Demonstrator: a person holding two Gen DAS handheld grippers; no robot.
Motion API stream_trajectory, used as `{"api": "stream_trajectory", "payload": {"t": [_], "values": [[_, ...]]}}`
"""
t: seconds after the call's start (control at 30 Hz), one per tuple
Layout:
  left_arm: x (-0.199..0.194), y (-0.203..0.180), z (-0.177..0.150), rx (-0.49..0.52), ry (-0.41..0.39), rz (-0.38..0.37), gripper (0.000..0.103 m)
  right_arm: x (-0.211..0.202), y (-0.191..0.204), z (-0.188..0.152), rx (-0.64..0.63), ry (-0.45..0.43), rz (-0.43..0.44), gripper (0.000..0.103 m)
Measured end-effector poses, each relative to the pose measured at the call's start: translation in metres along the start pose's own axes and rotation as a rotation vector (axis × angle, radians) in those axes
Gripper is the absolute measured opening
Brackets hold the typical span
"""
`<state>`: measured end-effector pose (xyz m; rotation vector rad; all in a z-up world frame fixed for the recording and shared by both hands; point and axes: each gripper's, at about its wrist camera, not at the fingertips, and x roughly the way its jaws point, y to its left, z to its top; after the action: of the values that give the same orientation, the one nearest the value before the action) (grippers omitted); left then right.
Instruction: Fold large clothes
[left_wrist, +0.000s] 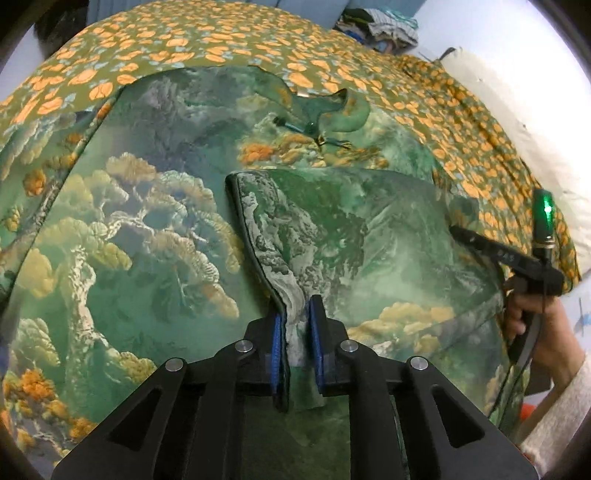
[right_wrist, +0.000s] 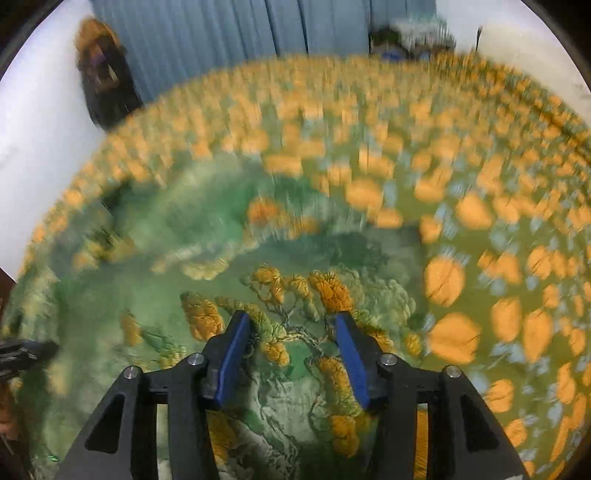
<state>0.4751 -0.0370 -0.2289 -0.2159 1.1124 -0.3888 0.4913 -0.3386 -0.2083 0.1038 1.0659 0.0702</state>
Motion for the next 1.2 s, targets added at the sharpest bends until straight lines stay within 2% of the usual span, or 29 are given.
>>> {"api": "stream_trajectory", "payload": {"t": [0.13, 0.23, 0.33, 0.4, 0.5, 0.6, 0.67, 0.73, 0.8, 0.83, 0.9, 1.03, 1.13, 1.2], "values": [[0.0, -0.004, 0.001, 0.031, -0.011, 0.022, 0.017, -0.01, 0.001, -0.004, 0.0, -0.029, -0.01, 0.049], [-0.001, -0.004, -0.001, 0.034, -0.019, 0.028, 0.018, -0.039, 0.013, -0.017, -0.066, -0.059, -0.027, 0.049], [0.001, -0.004, -0.001, 0.027, -0.028, 0.026, 0.019, -0.074, 0.022, -0.038, -0.109, -0.09, 0.017, 0.049], [0.004, -0.005, -0.001, 0.028, -0.031, 0.029, 0.02, -0.082, 0.026, -0.049, -0.122, -0.081, 0.036, 0.049], [0.004, -0.006, -0.003, 0.034, -0.038, 0.043, 0.024, -0.054, 0.022, -0.064, -0.114, 0.012, 0.015, 0.049], [-0.001, -0.006, -0.005, 0.03, -0.047, 0.055, 0.028, -0.036, 0.016, -0.067, -0.081, 0.008, 0.029, 0.049], [-0.008, -0.006, -0.008, 0.024, -0.054, 0.069, 0.042, -0.036, 0.019, -0.065, -0.072, -0.007, 0.008, 0.049], [-0.022, -0.006, -0.012, 0.023, -0.059, 0.09, 0.067, -0.044, 0.022, -0.068, -0.066, -0.042, -0.013, 0.05], [-0.047, -0.003, -0.024, 0.038, -0.073, 0.111, 0.08, -0.06, 0.027, -0.075, -0.081, -0.092, -0.043, 0.052], [-0.053, -0.002, -0.028, 0.045, -0.078, 0.115, 0.083, -0.07, 0.03, -0.079, -0.089, -0.119, -0.054, 0.06], [-0.077, 0.01, -0.044, 0.064, -0.083, 0.131, 0.085, -0.09, 0.037, -0.09, -0.092, -0.16, -0.053, 0.067], [-0.114, 0.057, -0.075, 0.03, -0.09, 0.206, 0.086, -0.127, 0.049, -0.115, -0.078, -0.218, -0.007, 0.067], [-0.137, 0.102, -0.086, -0.067, -0.104, 0.262, 0.086, -0.147, 0.064, -0.135, -0.077, -0.262, 0.023, 0.067], [-0.158, 0.144, -0.09, -0.196, -0.139, 0.273, 0.086, -0.157, 0.073, -0.148, -0.069, -0.286, 0.042, 0.067]]}}
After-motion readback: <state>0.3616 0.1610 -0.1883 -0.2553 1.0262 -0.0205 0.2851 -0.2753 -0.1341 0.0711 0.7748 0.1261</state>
